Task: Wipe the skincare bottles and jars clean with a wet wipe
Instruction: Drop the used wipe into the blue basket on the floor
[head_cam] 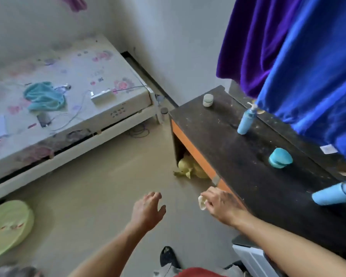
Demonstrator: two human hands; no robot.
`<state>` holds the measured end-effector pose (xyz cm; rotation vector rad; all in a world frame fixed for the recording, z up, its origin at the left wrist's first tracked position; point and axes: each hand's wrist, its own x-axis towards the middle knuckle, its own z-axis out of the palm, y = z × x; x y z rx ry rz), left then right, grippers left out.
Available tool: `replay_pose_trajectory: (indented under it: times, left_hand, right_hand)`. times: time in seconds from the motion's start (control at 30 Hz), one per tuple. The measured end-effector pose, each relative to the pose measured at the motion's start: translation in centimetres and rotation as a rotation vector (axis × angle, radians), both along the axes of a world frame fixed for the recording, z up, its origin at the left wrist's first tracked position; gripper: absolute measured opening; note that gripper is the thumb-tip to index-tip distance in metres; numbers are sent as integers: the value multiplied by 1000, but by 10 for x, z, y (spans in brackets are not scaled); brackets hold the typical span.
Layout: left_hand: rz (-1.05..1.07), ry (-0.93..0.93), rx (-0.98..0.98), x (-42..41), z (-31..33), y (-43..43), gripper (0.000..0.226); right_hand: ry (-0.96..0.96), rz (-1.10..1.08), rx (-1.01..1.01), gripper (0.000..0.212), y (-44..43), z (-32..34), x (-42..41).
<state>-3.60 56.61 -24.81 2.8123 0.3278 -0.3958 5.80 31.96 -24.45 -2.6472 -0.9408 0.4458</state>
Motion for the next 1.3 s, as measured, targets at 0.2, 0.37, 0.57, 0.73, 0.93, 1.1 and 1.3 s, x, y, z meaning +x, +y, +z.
replay_pose_trajectory:
  times: [0.2, 0.37, 0.57, 0.73, 0.93, 1.1, 1.3]
  left_hand:
    - [96, 21, 5, -27, -3, 96, 41]
    - [155, 36, -10, -7, -10, 154, 41]
    - [161, 40, 5, 66, -20, 222, 40]
    - [161, 40, 21, 154, -13, 281, 39]
    - [124, 29, 36, 258, 1, 336, 39]
    - [9, 34, 40, 352, -3, 376, 38]
    - [-245, 54, 29, 486, -20, 423, 36]
  right_hand:
    - [-6, 104, -10, 25, 110, 8, 8]
    - [14, 161, -4, 26, 177, 2, 42]
    - [33, 191, -19, 26, 255, -18, 119]
    - [62, 174, 13, 25, 322, -21, 205]
    - [58, 137, 21, 26, 373, -7, 302]
    - [79, 11, 31, 27, 393, -8, 372]
    - [134, -293, 0, 29, 410, -33, 447]
